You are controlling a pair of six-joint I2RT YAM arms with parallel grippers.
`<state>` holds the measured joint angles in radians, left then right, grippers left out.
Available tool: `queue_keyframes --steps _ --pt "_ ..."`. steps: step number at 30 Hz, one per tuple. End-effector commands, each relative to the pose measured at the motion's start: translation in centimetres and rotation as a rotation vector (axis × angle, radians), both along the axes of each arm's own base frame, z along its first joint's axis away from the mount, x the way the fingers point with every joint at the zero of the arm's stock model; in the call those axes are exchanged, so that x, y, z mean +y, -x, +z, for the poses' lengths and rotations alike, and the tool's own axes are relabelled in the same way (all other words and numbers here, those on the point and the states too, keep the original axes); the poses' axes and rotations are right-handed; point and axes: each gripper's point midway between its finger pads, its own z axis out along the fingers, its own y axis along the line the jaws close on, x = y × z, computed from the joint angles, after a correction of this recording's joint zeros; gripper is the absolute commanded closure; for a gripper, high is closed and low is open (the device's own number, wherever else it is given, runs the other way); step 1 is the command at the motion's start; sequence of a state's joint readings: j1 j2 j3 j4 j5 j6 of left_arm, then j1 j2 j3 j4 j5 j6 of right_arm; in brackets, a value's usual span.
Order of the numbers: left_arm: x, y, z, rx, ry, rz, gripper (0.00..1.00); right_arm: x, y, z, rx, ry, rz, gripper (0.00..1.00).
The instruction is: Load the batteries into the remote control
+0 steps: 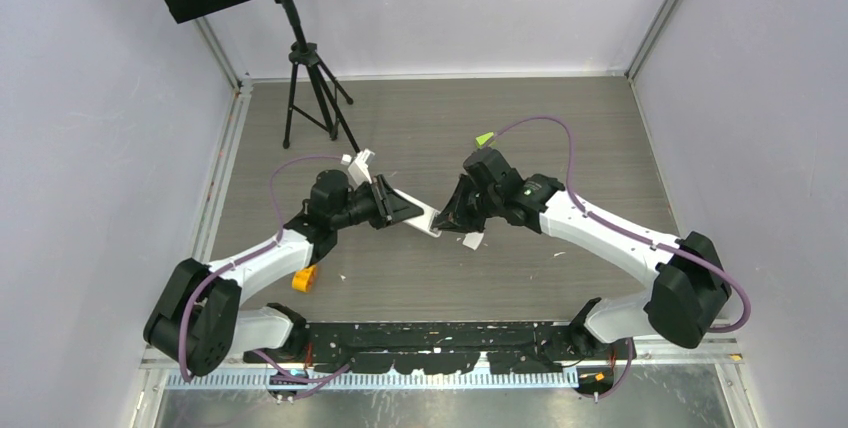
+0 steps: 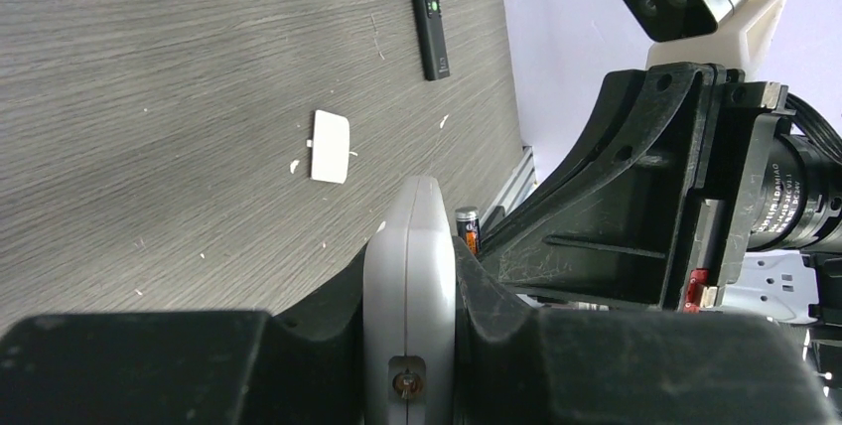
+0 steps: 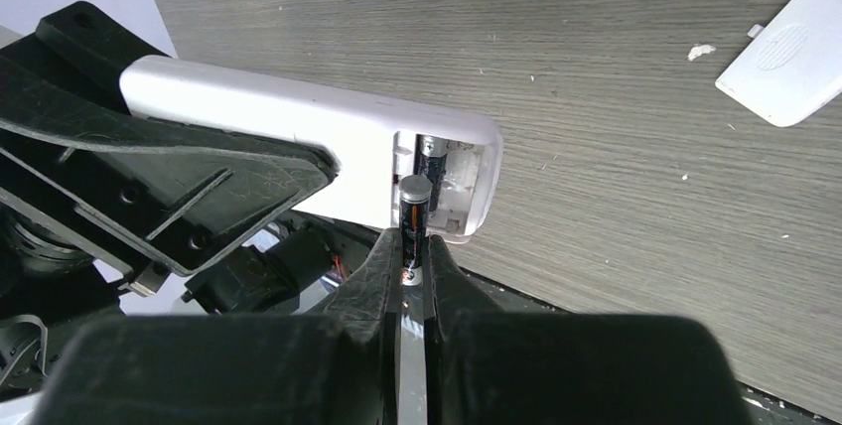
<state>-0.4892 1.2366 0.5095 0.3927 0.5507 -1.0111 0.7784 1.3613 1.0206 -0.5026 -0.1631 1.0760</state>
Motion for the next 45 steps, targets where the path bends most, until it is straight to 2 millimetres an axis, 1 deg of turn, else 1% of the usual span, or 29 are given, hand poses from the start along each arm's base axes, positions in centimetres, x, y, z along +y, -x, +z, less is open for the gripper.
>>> queue_keyframes --steps 1,8,13,15,17,19,23,30,33,34,35,38,40,42,45 --pt "-0.4 -0.8 3.8 -0.129 0.046 -0.001 1.00 0.8 -0.3 1.7 -0.015 -0.029 0.000 0.89" --pt "0.0 -0.9 4.1 -0.158 0.033 0.013 1.00 1.0 0.1 0.6 0.040 -0.009 0.004 0.89" --pt "-0.1 -0.8 4.3 -0.155 0.044 0.009 1.00 1.0 0.1 0.2 0.048 -0.006 0.004 0.88" --pt "-0.2 -0.8 4.5 -0.154 0.049 0.008 1.00 1.1 0.1 0.1 0.052 -0.006 0.005 0.85" --pt "-0.2 -0.7 4.6 -0.154 0.052 0.003 1.00 1.1 0.1 -0.1 0.055 -0.003 0.002 0.79" --pt "-0.2 -0.6 4.8 -0.156 0.056 -0.003 1.00 1.1 0.0 -0.2 0.058 -0.001 -0.005 0.75" --pt "-0.2 -0.5 4.8 -0.157 0.055 -0.004 1.00 1.1 -0.1 -0.2 0.064 -0.002 -0.013 0.71" --pt "-0.2 -0.6 4.3 -0.140 0.045 0.002 1.00 1.0 -0.4 -0.1 0.054 0.002 -0.029 0.67" --pt "-0.2 -0.6 4.2 -0.115 0.043 0.006 1.00 0.8 -0.5 0.3 0.034 -0.001 -0.034 0.64" --pt "-0.1 -0.6 4.2 -0.103 0.042 0.010 1.00 0.7 -0.6 0.6 0.021 -0.003 -0.033 0.61" --pt "-0.2 -0.6 4.2 -0.091 0.041 0.012 1.00 0.6 -0.7 0.8 0.005 -0.002 -0.030 0.56" --pt "0.0 -0.5 3.7 -0.018 0.024 0.019 1.00 0.3 -0.8 2.7 -0.094 -0.030 0.011 0.32" --pt "0.2 -0.3 3.3 0.055 0.012 0.007 1.00 -0.2 -0.7 4.2 -0.179 -0.057 0.031 0.22" --pt "0.3 0.0 3.5 0.117 0.022 -0.039 1.00 -1.1 -0.6 5.6 -0.265 -0.063 0.051 0.15" --pt "0.2 0.9 4.5 0.182 0.073 -0.128 1.00 -2.3 -0.1 6.9 -0.365 -0.056 0.093 0.10"
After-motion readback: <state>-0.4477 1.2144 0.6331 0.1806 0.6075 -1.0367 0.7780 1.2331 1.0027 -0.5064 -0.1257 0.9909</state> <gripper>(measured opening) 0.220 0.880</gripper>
